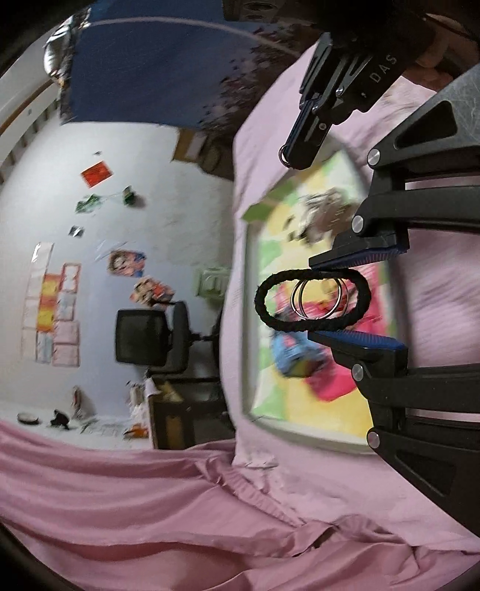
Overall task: Organize jewelry
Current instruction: 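Lift and carry the silver ring and hair tie into the tray with both grippers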
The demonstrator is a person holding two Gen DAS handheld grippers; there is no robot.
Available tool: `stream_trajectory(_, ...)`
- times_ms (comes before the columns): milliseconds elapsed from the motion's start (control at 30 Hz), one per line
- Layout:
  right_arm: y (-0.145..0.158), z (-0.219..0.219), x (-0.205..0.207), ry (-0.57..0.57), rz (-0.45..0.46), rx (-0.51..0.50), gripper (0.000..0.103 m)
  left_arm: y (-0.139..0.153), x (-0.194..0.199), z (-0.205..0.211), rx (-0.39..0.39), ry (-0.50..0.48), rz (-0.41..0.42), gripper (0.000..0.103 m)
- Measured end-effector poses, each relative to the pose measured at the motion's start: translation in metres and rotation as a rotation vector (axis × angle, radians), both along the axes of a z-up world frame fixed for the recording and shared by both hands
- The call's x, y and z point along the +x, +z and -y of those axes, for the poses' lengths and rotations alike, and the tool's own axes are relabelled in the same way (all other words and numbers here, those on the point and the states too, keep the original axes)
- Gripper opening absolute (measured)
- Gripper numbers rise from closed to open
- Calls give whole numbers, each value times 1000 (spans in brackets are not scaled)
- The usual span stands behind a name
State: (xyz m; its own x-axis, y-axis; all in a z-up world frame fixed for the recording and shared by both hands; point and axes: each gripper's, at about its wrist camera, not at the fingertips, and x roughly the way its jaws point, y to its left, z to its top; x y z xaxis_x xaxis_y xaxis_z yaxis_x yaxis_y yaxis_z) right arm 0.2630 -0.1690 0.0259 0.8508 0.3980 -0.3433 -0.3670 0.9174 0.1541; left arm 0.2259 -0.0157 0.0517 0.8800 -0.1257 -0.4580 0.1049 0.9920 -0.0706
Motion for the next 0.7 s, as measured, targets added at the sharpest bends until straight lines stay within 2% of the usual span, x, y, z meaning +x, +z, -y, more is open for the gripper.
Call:
stream_trajectory(233,7,-13,43,-40,57,11,5,6,39,-19,-12,110,86,29)
stream_trajectory(333,1,-16,57,-65,59,10,5,2,53,-24,-4,143,94,29)
stream_trajectory(433,-8,-16,70,-82,28,19,5,-6,63,-26,0,160,71,29)
stream_trajectory(700,-36,-24,101,-89,-135,-8,5,-28,92,-27,2,165,-88,30)
